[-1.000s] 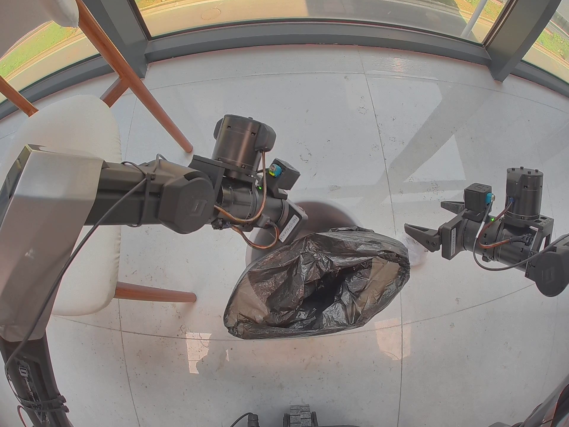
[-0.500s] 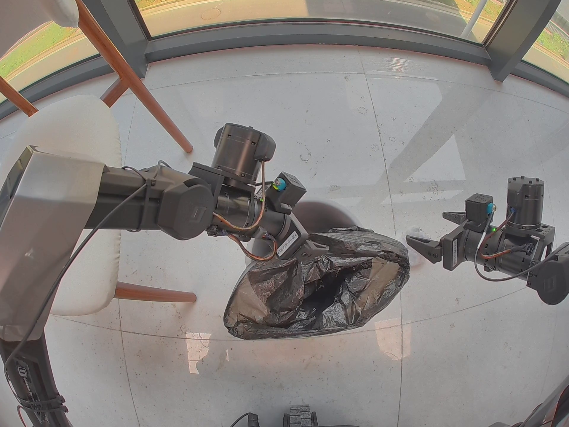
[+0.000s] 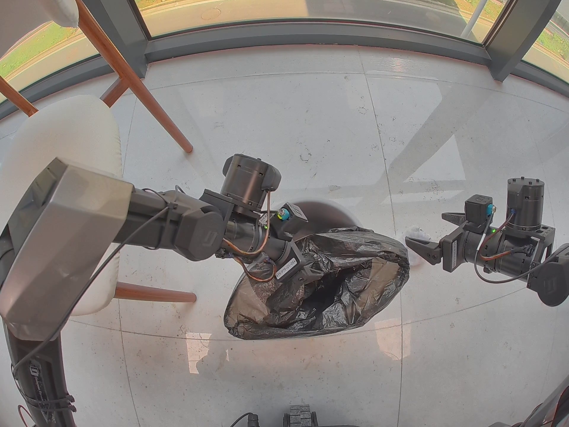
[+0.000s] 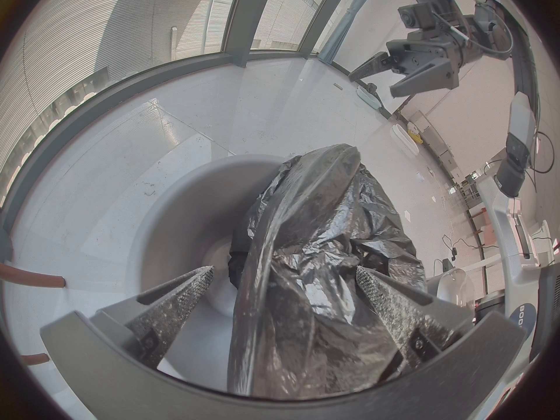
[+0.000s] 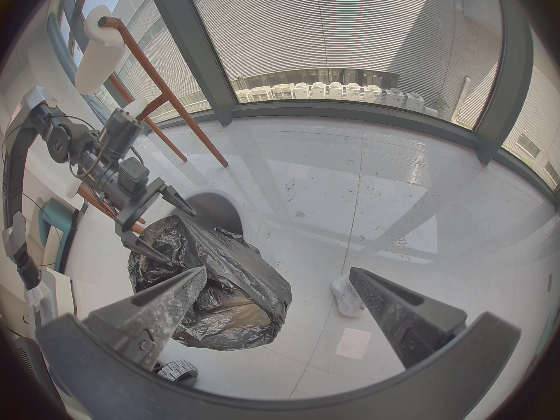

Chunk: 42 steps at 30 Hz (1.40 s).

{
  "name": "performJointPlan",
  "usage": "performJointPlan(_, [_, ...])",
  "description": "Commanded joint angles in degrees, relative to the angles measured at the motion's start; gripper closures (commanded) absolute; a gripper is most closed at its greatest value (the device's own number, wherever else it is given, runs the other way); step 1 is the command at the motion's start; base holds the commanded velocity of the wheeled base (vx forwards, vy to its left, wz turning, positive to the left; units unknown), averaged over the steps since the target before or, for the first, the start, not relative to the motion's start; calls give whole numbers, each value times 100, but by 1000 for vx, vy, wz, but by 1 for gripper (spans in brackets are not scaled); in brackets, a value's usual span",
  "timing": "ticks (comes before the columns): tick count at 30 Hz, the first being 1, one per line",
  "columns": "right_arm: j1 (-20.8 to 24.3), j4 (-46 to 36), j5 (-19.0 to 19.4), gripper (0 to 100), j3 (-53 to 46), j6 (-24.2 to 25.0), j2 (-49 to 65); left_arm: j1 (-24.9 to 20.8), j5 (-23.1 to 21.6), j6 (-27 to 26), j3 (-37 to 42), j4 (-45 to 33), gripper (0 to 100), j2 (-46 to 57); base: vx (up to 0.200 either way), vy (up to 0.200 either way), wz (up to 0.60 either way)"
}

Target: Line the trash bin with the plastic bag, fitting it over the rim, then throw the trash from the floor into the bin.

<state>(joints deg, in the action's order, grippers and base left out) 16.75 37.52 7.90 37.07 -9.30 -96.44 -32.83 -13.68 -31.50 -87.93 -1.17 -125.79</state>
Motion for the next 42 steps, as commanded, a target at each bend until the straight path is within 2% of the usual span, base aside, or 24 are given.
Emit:
performJointPlan(1, [21, 1, 1, 0, -7, -1, 2, -4, 5, 30, -58, 187, 0, -367, 0, 0, 0])
performJointPlan(5, [74, -8, 1, 0, 2, -1, 55, -13, 5, 30, -49, 249, 0, -411, 0, 0, 0])
performJointPlan(6, [83, -8, 1, 0, -7, 7, 55, -13, 5, 48, -66, 258, 100, -437, 0, 0, 0])
performJointPlan(15, [92, 1, 1, 0, -68, 7, 55, 5, 5, 74, -383, 319, 100, -393, 0, 0, 0])
performJointPlan(22, [74, 1, 1, 0, -68, 7, 64, 49, 58, 478, -831, 319, 100, -217, 0, 0, 0])
performJointPlan(31, [65, 1, 1, 0, -68, 7, 81, 383, 471, 548, -1692, 249, 100, -349, 0, 0, 0])
performJointPlan(36, [56, 1, 1, 0, -77, 16, 81, 400, 489, 663, -2123, 249, 100, -569, 0, 0, 0])
performJointPlan(42, [48, 1, 1, 0, -77, 16, 90, 400, 515, 777, -2167, 249, 100, -587, 0, 0, 0])
